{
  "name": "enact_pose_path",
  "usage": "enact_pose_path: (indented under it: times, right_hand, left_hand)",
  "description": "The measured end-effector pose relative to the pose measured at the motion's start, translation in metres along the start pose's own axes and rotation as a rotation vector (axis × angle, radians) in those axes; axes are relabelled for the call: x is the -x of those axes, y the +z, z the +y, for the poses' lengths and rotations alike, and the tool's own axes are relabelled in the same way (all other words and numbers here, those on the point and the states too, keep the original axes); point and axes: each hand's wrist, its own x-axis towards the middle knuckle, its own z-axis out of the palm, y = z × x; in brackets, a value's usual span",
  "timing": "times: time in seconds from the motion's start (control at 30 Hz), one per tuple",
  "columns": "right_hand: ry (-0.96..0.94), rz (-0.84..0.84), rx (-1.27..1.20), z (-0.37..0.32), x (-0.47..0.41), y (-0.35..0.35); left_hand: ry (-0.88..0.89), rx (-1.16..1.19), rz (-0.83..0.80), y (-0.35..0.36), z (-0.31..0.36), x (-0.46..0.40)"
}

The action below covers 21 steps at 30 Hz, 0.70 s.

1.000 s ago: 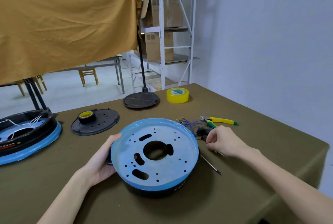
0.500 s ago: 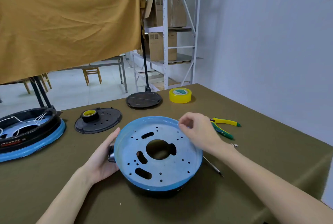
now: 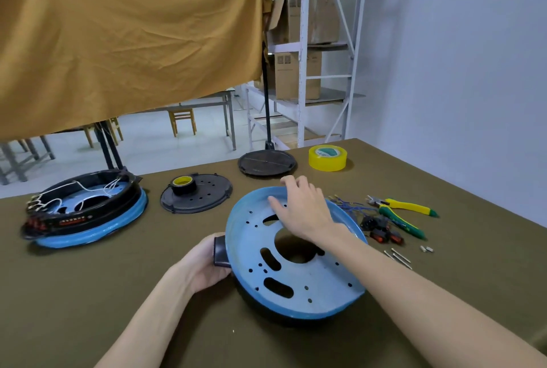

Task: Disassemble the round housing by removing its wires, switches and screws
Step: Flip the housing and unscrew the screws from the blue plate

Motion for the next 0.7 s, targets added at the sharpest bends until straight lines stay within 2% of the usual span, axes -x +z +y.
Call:
enact_pose_path:
  times: [0.1, 0.17, 0.27, 0.37, 0.43, 0.5, 0.6, 0.7]
  right_hand:
    - [0.026, -0.059, -0.089, 0.006, -0.005, -0.001]
    - [0.041, -0.033, -0.185, 0.01, -0.006, -0.003]
    - [0.038, -0.086, -0.224, 0.011, -0.007, -0.001]
    - [0.044, -0.198, -0.342, 0.003, -0.007, 0.005]
    - [0.055, -0.139, -0.492, -0.005, -0.008, 0.003]
    - [0.091, -0.124, -0.707, -0.014, -0.008, -0.006]
    - [0.127, -0.293, -1.017, -0.024, -0.005, -0.025]
    - [0.162, -0.353, -1.194, -0.021, 0.003, -0.042]
  left_hand:
    - [0.014, -0.084, 0.007, 0.001, 0.004, 0.003]
    - [0.062, -0.245, 0.094, 0.002, 0.009, 0.003]
    - [0.264, -0.533, 0.336, -0.003, 0.019, -0.004]
    - [0.484, -0.469, 0.476, -0.005, 0.035, 0.0]
    - [0.604, -0.52, 0.448, 0.003, 0.046, 0.008]
    - [0.7, -0.624, 0.335, 0.02, 0.051, 0.017]
    - [0.842, -0.672, 0.219, 0.043, 0.049, 0.023]
    - [0.903, -0.649, 0.181, 0.051, 0.049, 0.029]
